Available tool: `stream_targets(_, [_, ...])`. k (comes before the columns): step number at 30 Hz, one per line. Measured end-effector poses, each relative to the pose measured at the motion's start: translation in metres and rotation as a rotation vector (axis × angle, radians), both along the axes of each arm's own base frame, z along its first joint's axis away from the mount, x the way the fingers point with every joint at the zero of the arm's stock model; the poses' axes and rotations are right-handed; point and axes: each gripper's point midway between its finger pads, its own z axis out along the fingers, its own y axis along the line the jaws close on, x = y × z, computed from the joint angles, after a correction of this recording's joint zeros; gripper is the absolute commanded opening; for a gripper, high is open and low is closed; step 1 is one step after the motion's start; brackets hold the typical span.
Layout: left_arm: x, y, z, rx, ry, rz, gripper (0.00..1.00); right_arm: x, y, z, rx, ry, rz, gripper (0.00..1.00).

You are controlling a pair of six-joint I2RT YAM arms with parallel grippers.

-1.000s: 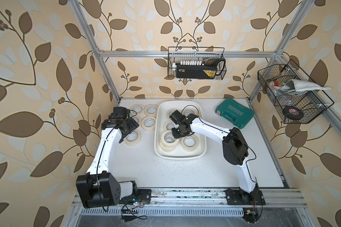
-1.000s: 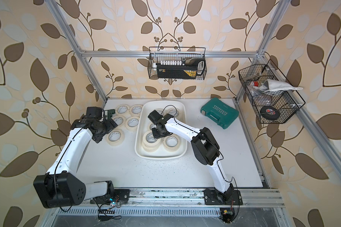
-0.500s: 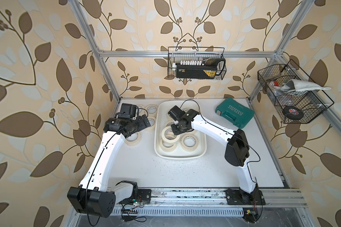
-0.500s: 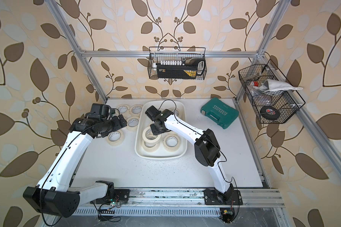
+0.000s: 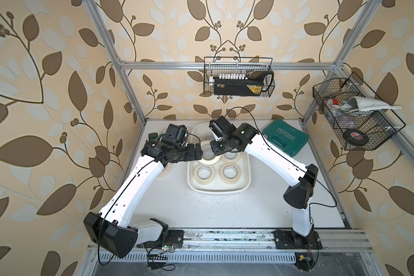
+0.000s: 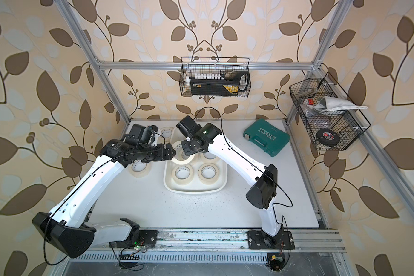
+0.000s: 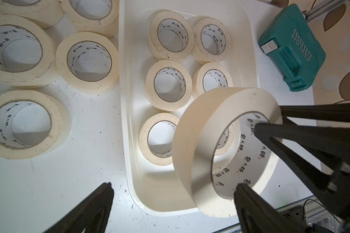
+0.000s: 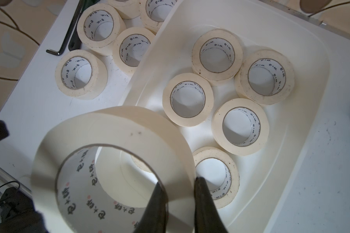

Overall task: Take out the art tape in the storage box
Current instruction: Place the art tape at the center of the board.

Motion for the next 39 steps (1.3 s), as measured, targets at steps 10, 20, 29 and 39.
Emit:
stream_targets(10, [0.010,-0.009,-0.021,0.093,0.027,0.005,0.56,-0.015,0.009,-0.002,-0.016,0.009,0.036,0.04])
stream_targets(20, [0.011,-0.003,-0.023,0.135,0.019,0.035,0.19,-0.015,0.014,0.002,0.002,-0.005,0.043,0.16])
stream_targets(29, [0.011,0.003,-0.027,0.149,0.031,0.073,0.05,-0.020,0.017,0.005,0.022,0.001,0.063,0.51])
stream_targets(39, [0.019,0.029,-0.033,0.168,0.047,0.215,0.04,-0.033,0.014,0.013,0.076,0.011,0.102,0.61])
